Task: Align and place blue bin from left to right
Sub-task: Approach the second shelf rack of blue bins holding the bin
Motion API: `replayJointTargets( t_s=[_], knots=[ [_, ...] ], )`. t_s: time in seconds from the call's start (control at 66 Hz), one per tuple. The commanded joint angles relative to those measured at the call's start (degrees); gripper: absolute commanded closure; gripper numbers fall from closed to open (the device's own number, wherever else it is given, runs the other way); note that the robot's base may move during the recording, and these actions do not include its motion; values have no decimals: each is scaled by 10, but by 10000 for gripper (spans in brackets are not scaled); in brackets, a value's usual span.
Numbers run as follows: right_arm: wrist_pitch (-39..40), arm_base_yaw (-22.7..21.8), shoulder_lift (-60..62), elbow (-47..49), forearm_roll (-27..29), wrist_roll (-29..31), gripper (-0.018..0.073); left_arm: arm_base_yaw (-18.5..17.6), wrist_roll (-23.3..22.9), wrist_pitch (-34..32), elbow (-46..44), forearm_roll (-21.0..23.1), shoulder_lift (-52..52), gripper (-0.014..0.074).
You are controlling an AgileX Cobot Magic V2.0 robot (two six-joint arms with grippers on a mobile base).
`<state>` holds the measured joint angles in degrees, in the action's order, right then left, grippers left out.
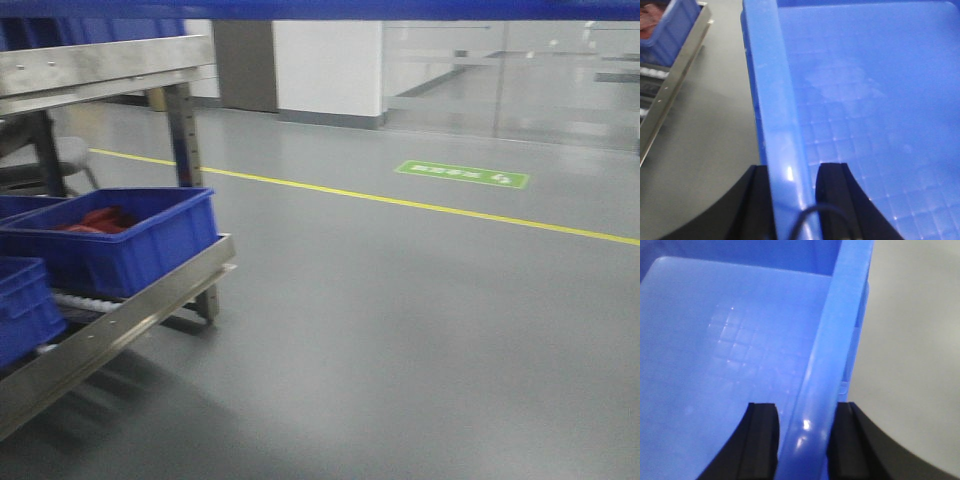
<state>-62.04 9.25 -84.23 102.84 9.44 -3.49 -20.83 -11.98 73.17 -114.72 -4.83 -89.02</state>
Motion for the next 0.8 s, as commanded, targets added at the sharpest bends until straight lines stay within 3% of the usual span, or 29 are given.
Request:
replayJointTargets(
  t_s=[0.0, 0.788],
  knots=[
    [51, -4, 8, 6, -22, 2, 628, -2, 10, -32, -13, 1, 18, 708],
    [51, -4, 8, 6, -22, 2, 628, -2, 10, -32, -13, 1, 18, 708]
  ],
)
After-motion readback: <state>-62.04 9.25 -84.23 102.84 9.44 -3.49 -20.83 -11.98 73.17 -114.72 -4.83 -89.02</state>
